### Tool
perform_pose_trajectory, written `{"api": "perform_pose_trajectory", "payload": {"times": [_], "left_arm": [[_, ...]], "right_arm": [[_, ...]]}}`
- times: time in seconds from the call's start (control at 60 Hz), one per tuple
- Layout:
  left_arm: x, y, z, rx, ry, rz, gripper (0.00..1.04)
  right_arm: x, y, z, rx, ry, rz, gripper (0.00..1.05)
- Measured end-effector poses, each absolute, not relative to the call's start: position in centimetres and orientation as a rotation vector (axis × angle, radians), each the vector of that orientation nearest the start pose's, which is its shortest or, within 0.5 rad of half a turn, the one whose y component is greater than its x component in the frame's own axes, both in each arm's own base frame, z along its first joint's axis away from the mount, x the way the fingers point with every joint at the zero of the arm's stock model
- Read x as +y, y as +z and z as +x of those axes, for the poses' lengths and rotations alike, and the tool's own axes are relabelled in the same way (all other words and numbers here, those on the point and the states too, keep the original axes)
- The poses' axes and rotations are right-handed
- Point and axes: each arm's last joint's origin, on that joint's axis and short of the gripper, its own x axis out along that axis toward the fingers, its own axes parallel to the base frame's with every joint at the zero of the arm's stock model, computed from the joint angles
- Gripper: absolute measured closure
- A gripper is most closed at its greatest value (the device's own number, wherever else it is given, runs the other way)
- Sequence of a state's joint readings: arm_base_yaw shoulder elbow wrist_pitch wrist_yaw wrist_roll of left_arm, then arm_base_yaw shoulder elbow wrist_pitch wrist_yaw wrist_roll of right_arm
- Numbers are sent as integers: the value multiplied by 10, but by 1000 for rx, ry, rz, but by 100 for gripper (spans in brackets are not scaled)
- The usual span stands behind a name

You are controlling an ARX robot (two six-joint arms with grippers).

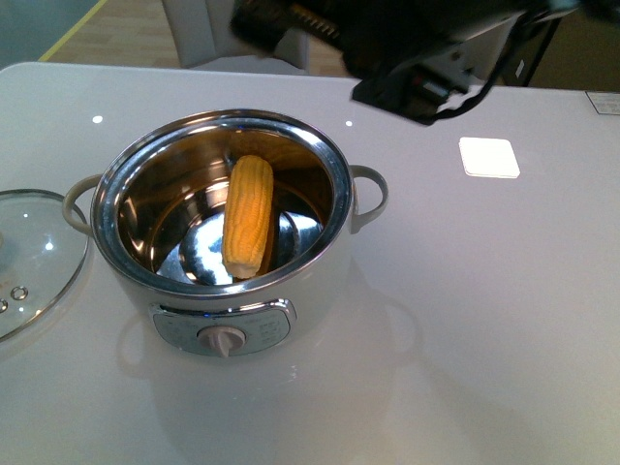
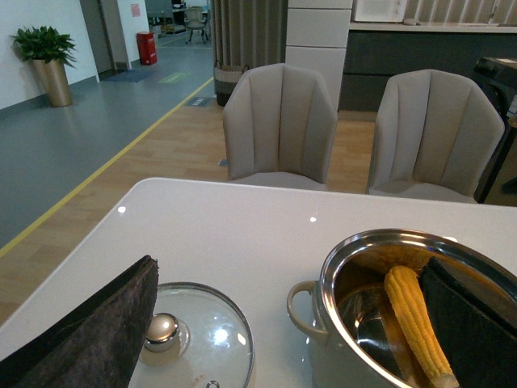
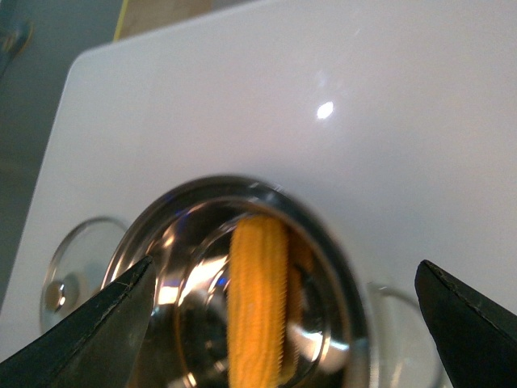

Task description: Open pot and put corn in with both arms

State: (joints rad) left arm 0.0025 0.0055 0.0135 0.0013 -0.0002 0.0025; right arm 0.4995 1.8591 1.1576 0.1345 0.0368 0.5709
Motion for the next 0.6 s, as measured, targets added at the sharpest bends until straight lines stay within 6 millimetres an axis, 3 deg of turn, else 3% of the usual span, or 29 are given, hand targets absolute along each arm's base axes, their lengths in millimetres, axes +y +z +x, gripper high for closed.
{"api": "perform_pose_trajectory", "payload": {"times": [0.067,0.183,0.3,0.366,0.483,0.6], "left_arm": [[0,168,97,-9,3,2,7],[0,168,97,-9,3,2,7],[0,168,97,-9,3,2,7],[0,168,97,-9,3,2,7],[0,168,97,-9,2,2,7],[0,168,97,-9,3,2,7]], "right_arm": [[163,212,346,578,200,387,9],[131,232,330,495,115,357,9],[104,246,310,435,39,316,9],[99,250,306,416,25,300,9],[88,238,295,149,11,164,26],[64,221,265,18,8,64,49]]}}
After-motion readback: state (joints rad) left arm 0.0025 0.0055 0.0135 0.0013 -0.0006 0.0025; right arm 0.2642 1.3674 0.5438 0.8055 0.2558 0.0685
